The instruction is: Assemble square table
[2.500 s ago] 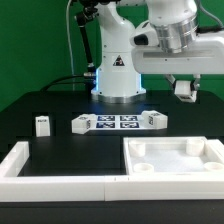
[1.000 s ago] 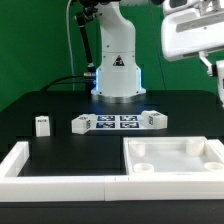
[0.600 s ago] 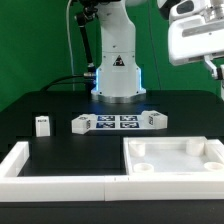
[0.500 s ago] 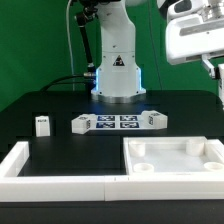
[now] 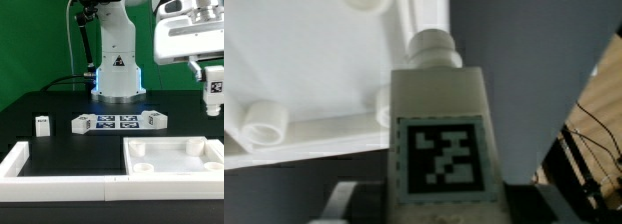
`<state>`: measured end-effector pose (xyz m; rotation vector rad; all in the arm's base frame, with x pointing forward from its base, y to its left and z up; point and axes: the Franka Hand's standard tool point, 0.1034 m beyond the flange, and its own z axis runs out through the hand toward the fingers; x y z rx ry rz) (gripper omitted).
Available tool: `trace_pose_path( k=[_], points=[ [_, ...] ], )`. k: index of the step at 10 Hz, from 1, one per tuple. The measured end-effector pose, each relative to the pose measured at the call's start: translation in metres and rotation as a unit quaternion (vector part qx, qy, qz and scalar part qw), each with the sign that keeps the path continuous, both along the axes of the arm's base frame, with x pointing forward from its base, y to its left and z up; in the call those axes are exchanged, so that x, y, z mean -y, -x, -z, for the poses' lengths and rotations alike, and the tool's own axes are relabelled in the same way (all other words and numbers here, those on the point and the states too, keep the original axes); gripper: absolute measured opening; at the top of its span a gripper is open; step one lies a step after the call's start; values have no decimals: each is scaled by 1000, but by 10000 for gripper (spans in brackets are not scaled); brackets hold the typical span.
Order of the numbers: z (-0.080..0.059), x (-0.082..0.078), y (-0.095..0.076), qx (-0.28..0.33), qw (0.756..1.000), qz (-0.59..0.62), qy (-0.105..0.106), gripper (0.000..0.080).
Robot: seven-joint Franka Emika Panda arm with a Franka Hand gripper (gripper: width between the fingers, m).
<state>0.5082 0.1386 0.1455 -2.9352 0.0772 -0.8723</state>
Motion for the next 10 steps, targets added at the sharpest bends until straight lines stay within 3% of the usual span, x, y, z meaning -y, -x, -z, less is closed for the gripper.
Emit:
trace_pose_path(
  k=[1,2,3,4,6,10],
  points=[
    [3,15,3,-1,1000,-11,17,290],
    [6,40,4,1,999,-17,36,290],
    [8,58,-1,-8,999,-11,43,290],
    [2,54,-13,-9,999,-16,44,290],
    [-8,64,-33,6,998,-31,61,290],
    [-4,63,-31,3,997,-32,64,290]
  ],
)
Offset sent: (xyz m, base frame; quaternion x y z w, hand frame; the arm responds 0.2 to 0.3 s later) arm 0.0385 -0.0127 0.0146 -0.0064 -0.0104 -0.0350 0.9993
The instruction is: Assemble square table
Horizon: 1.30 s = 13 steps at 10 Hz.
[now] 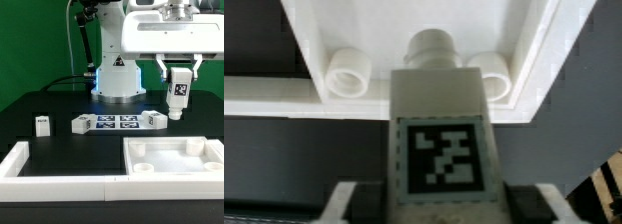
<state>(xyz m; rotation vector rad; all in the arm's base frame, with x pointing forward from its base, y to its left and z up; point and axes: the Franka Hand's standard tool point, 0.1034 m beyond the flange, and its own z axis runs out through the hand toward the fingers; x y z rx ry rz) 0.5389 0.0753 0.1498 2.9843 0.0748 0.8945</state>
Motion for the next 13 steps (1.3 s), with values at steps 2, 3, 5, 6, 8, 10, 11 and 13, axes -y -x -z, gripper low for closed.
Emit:
trace_pose_path(
  k=[2,3,5,6,8,10,11,13],
  points=[
    [-2,30,-21,11,1000,0,18,290],
    [-3,22,-31,7,1000,13,2,290],
    [6,-8,-44,13,999,28,-25,290],
    [12,-21,-51,4,999,36,-34,290],
    [9,-37,-58,0,999,32,-36,290],
    [10,-37,-57,-2,999,32,-36,290],
    [11,-37,-57,-2,999,32,-36,290],
    [24,-43,-60,17,999,27,-28,290]
  ],
)
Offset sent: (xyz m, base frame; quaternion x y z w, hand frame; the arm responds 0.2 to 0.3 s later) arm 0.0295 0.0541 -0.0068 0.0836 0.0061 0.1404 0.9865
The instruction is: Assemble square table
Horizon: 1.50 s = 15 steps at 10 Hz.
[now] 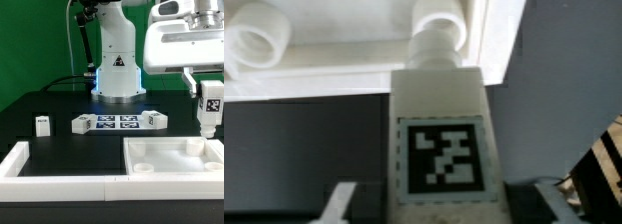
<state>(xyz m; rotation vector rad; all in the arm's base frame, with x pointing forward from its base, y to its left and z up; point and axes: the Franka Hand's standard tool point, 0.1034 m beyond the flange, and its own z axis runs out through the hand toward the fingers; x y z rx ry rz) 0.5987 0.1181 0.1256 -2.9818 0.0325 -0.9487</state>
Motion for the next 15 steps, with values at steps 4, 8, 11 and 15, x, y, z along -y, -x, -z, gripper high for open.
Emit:
trace_pose_path(
  k=[4,8,11,15],
  points=[
    [13,20,-22,6,1000,3,18,290],
    [25,5,-16,-4,1000,-7,15,290],
    [30,-3,-18,-4,1000,-13,16,290],
    [41,-6,-19,-9,1000,-17,20,290]
  ],
)
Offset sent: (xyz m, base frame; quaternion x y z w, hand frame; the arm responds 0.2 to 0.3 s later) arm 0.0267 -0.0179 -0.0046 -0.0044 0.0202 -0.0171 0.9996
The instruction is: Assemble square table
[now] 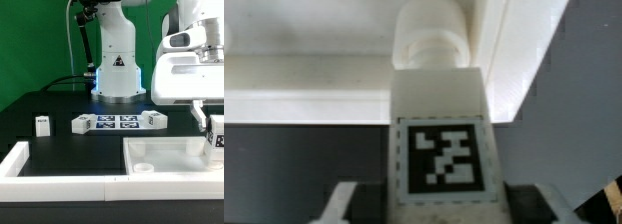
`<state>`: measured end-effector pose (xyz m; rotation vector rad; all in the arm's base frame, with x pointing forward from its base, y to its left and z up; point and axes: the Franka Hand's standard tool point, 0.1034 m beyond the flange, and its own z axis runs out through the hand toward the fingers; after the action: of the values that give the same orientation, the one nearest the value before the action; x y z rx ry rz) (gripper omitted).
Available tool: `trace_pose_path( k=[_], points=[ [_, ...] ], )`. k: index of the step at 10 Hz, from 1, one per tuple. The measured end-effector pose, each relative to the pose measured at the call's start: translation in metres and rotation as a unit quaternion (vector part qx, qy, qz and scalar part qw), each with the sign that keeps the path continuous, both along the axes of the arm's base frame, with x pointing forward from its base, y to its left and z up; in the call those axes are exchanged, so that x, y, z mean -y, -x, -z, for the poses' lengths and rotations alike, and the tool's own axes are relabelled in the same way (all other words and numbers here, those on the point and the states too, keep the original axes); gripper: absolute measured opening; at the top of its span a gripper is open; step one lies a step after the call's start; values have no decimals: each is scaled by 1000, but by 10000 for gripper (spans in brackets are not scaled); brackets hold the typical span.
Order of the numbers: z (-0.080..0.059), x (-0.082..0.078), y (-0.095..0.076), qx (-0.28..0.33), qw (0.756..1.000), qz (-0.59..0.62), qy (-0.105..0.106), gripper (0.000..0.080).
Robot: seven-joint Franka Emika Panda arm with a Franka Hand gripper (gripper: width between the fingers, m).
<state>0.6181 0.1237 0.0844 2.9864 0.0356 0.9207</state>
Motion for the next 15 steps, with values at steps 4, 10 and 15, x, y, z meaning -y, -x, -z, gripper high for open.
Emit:
trace_pose_path(
  k=[4,10,15],
  points=[
    [1,0,0,-1,1000,-1,1,394],
    [1,0,0,-1,1000,-1,1,648],
    [-10,21,0,-75,997,14,-10,649]
  ],
)
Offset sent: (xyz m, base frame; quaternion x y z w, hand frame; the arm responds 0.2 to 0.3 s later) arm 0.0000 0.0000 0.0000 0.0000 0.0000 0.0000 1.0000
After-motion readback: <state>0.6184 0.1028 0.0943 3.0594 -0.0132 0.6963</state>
